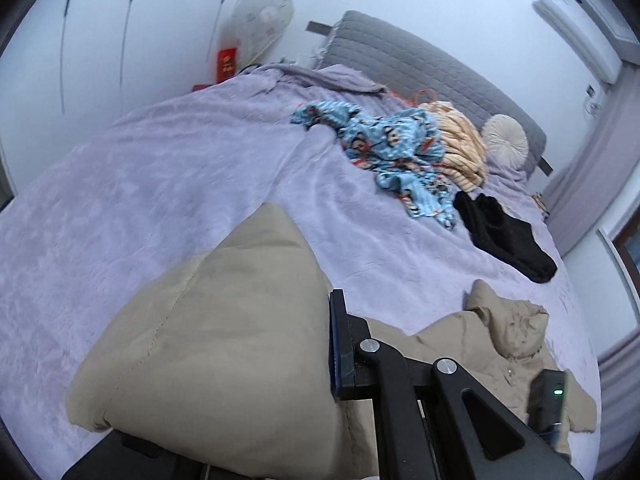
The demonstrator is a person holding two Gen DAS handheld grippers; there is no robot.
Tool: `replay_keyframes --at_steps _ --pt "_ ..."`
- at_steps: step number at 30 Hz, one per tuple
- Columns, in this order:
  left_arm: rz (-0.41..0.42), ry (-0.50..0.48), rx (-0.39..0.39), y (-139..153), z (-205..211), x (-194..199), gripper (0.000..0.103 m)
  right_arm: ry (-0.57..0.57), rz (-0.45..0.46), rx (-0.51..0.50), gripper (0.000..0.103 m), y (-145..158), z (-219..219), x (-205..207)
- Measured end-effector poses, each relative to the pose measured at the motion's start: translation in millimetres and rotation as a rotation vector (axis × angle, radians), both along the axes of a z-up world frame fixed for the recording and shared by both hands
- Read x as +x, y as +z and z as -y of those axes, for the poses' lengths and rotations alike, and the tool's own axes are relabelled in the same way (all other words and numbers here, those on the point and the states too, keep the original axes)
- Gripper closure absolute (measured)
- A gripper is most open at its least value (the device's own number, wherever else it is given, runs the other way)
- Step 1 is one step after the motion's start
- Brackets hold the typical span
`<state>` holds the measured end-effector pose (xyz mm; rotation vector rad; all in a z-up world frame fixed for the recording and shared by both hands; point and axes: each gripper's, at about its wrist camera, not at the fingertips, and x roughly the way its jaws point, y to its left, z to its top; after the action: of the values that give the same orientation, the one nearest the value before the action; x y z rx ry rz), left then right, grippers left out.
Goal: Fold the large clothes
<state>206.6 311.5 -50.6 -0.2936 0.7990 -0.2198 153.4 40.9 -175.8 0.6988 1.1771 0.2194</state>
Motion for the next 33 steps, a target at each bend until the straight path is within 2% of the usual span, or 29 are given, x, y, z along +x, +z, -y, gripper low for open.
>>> replay_keyframes --at_steps 6,9,12,14,16,19,21,23,24,25,26,28,31,33 --pt "0.054 -0.209 -0.001 37 105 -12 0.094 0.071 -0.073 0.031 0.092 -36 -19 9" --pt "0.07 -0.316 0.019 50 176 -22 0.094 0.113 -0.073 0.091 0.092 -33 -11 8" --pt "0.059 -0.417 0.046 49 249 -31 0.094 0.089 -0.039 0.127 0.092 -15 25 -17" --pt "0.044 -0.485 0.086 37 301 -38 0.094 0.038 -0.025 0.105 0.092 -5 62 -43" --pt "0.036 -0.543 0.162 16 349 -50 0.094 -0.021 -0.019 0.037 0.092 4 102 -71" --pt "0.006 -0.639 0.338 -32 416 -70 0.093 -0.125 -0.036 -0.063 0.092 10 168 -118" --pt "-0.005 -0.676 0.479 -71 446 -83 0.093 -0.185 -0.052 -0.122 0.092 11 201 -146" --pt "-0.024 -0.705 0.559 -103 460 -96 0.092 -0.231 -0.068 -0.167 0.092 10 224 -169" --pt "-0.037 -0.715 0.574 -116 460 -102 0.082 -0.246 -0.073 -0.175 0.092 10 233 -178" --pt "-0.052 -0.728 0.582 -128 459 -108 0.062 -0.261 -0.077 -0.175 0.092 11 242 -186" --pt "-0.052 -0.73 0.586 -133 459 -113 0.052 -0.276 -0.081 -0.17 0.092 12 250 -193" --pt "-0.034 -0.733 0.586 -134 455 -122 0.022 -0.296 -0.08 -0.149 0.092 11 267 -196" --pt "-0.039 -0.744 0.585 -124 449 -129 0.021 -0.3 -0.078 -0.138 0.092 5 275 -192" --pt "-0.053 -0.736 0.557 -108 436 -129 0.021 -0.304 -0.081 -0.138 0.092 5 280 -191"
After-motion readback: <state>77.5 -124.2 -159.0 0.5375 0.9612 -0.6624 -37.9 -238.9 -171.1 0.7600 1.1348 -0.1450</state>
